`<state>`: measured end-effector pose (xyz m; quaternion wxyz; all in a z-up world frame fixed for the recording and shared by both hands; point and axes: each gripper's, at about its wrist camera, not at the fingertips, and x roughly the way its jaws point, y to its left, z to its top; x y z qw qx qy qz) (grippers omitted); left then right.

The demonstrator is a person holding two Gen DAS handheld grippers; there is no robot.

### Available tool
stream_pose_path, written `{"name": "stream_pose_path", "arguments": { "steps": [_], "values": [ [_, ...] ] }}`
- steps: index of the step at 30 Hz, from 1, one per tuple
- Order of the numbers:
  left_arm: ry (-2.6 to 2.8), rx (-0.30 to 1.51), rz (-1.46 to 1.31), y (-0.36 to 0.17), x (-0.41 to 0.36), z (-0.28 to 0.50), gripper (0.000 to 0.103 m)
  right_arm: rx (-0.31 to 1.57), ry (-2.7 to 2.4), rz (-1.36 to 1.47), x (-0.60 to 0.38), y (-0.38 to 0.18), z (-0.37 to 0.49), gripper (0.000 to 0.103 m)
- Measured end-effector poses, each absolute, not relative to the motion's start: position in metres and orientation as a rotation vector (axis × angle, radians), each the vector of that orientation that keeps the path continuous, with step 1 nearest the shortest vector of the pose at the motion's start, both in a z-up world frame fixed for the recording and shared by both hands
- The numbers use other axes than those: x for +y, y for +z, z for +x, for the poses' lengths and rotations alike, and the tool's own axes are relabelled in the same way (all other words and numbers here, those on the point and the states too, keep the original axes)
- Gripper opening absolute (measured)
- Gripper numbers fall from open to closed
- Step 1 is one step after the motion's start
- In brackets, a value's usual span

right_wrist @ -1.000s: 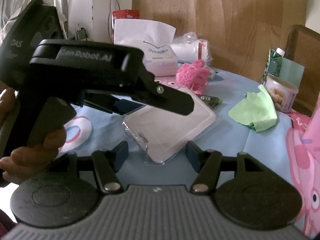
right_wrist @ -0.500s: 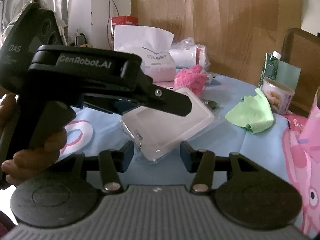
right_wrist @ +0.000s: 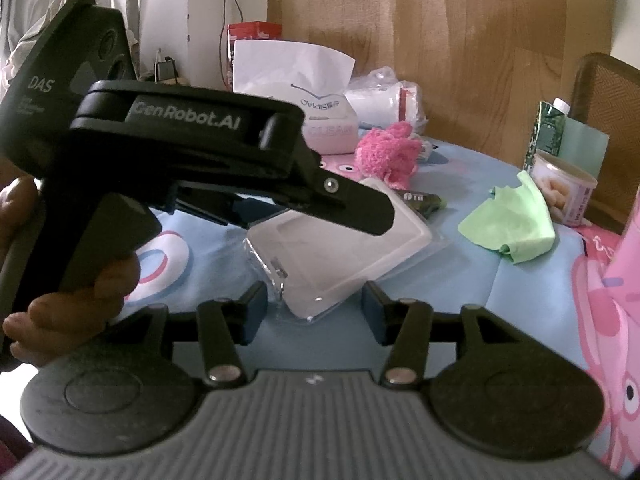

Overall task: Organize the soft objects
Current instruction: 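Grasp the clear plastic tray by its edge with the left gripper and lift, then carry the clear tray into the pink tin and open the left gripper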

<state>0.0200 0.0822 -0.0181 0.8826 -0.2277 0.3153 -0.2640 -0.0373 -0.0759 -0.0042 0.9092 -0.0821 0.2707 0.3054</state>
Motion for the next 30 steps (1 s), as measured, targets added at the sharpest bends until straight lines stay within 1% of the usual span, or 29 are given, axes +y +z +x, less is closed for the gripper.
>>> {"name": "stream_pose_path", "arguments": {
  "steps": [8, 18, 30],
  "values": [
    [-0.554, 0.606, -0.438, -0.010, 0.078, 0.011, 0.079, 0.494, 0.619, -0.144, -0.082, -0.001, -0.045, 0.052],
    [-0.561, 0.551, -0.416, 0.017, 0.063, -0.002, 0.079, 0.400, 0.606, -0.116, -0.096, 0.014, -0.058, 0.052],
    [-0.571, 0.544, -0.363, 0.029, 0.035, -0.006, 0.079, 0.372, 0.578, -0.077, -0.115, 0.019, -0.069, 0.052]
  ]
}}
